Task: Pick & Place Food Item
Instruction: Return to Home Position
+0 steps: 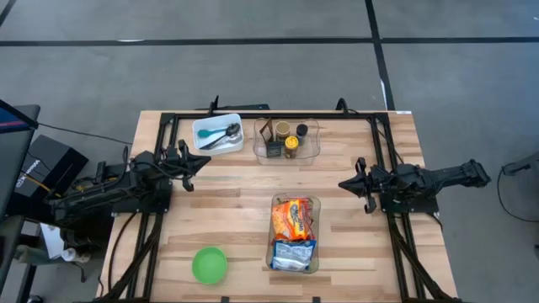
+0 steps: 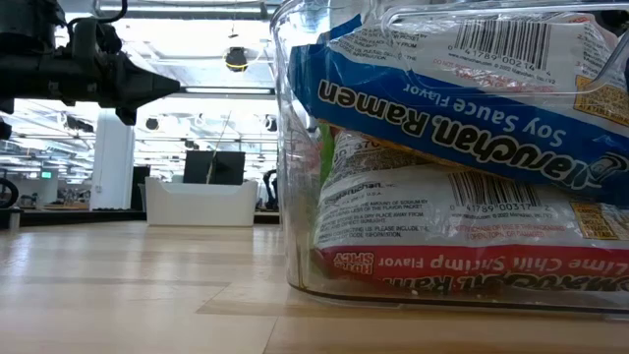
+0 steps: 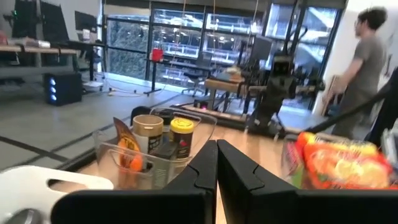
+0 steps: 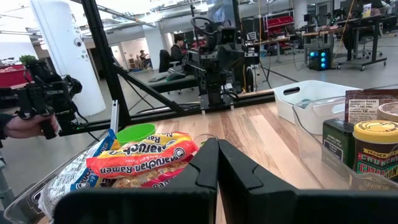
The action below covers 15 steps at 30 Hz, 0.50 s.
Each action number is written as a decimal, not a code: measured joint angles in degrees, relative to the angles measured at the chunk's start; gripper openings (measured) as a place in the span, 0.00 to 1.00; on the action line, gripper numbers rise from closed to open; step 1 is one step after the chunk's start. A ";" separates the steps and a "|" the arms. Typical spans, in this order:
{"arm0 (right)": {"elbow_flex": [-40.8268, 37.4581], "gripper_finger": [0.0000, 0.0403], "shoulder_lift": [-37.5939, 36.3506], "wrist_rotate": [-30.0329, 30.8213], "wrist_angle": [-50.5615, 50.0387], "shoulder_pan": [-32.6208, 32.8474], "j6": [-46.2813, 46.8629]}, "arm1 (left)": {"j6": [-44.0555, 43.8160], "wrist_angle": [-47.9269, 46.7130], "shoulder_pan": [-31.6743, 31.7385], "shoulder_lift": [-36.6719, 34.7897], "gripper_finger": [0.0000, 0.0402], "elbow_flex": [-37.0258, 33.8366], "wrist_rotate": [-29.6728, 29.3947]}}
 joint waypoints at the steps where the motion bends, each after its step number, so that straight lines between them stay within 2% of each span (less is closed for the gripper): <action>1: 0.02 0.00 0.01 0.00 0.00 0.01 0.00 | 1.25 -0.29 0.00 0.00 0.00 0.00 -0.02; 4: 0.02 0.00 0.02 0.00 0.00 -0.01 0.00 | 3.64 -0.49 0.02 0.00 0.00 0.00 -0.02; 15: 0.00 0.00 -0.01 0.00 0.00 0.00 0.00 | 3.77 -0.27 0.00 0.00 0.00 0.00 -0.02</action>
